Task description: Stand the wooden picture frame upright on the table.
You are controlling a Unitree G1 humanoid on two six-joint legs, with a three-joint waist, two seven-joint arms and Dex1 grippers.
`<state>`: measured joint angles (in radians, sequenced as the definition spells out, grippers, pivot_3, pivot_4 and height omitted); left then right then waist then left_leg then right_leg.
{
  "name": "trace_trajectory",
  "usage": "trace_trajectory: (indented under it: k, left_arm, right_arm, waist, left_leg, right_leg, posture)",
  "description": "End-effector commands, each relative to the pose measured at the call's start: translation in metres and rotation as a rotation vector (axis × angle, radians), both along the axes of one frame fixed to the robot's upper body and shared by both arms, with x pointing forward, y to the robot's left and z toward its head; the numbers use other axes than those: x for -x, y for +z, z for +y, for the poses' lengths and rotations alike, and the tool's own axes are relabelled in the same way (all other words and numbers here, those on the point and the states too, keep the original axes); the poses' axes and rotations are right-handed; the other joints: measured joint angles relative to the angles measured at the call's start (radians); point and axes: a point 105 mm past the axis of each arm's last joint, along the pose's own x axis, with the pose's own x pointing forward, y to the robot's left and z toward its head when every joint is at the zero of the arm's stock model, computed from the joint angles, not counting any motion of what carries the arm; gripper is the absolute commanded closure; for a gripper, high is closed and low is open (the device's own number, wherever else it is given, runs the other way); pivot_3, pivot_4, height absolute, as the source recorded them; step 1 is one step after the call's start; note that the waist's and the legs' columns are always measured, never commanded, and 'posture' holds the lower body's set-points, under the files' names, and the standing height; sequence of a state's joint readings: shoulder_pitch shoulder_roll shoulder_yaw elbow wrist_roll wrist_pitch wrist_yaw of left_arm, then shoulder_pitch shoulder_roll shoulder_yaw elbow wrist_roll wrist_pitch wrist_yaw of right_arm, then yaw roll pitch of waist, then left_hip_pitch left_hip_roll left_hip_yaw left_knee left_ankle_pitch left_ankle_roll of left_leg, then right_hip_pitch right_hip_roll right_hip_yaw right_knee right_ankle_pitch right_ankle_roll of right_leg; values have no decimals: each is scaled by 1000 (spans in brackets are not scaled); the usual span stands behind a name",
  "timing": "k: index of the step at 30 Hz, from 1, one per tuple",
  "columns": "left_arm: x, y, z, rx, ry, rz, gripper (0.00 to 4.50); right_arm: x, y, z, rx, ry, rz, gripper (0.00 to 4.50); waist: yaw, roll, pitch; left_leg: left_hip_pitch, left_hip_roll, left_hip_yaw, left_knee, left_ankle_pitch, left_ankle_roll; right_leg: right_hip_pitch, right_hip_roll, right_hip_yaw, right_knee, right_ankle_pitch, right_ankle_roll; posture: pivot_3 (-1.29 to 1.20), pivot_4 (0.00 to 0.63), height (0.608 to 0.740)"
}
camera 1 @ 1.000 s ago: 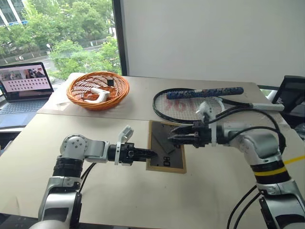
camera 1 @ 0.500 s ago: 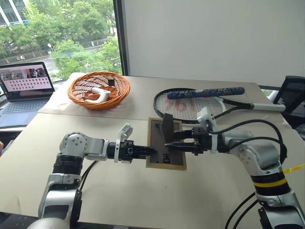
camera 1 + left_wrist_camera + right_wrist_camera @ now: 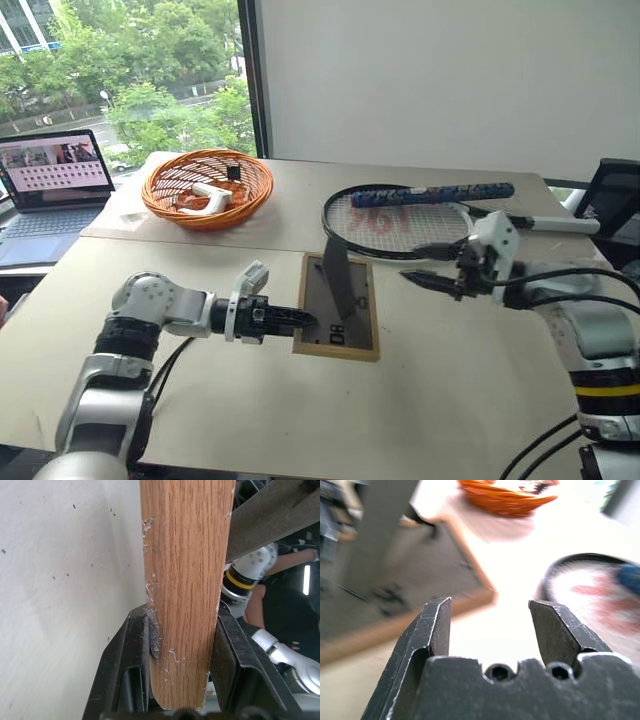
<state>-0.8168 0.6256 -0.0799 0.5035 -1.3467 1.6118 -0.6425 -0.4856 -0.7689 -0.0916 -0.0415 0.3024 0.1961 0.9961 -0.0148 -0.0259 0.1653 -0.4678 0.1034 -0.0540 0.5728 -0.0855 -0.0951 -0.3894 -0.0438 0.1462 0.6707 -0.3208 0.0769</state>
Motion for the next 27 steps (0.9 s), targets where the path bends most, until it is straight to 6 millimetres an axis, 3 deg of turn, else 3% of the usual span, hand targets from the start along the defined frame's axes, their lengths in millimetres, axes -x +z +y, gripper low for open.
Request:
trace_trajectory:
  k: [1,5,8,25,26,27]
  left_arm:
    - [-1,21,-2,109,-34,5,3366]
    - [-1,23,-4,121,-53,32,3366]
    - [1,27,-7,135,-83,37,3366]
    - [12,27,-12,96,-164,36,3366]
    - [12,26,-12,84,-164,17,3366]
    - [13,26,-11,79,-166,-2,3366]
  right_arm:
    - [9,4,7,269,29,-387,1605]
    - [21,-8,30,465,114,-734,1605]
    - [23,-19,41,487,155,-836,1605]
    - [5,-34,65,467,204,-995,1605]
    - [6,-34,65,455,207,-988,2109]
    - [6,-32,64,440,205,-985,2259]
  waist:
    - [0,0,0]
    - [-6,0,0]
    - [-6,0,0]
    - [-4,0,0]
    - [-4,0,0]
    - [-4,0,0]
  left_leg:
    - [0,0,0,0,0,0]
    - [0,0,0,1,0,0]
    - [0,0,0,0,1,-1]
    - [0,0,-1,0,3,-3]
    - [0,0,-1,1,3,-3]
    - [0,0,-1,1,3,-3]
  right_leg:
    - [0,0,0,0,0,0]
    - [0,0,0,0,-3,4]
    - [0,0,0,0,-2,4]
    - [1,0,-1,2,0,0]
    - [1,0,-1,3,0,0]
    - [1,0,-1,3,0,0]
  posture:
    - [0,150,721]
    - [0,150,721]
    - [0,150,721]
    - [0,150,721]
    - [0,150,721]
    - [0,150,721]
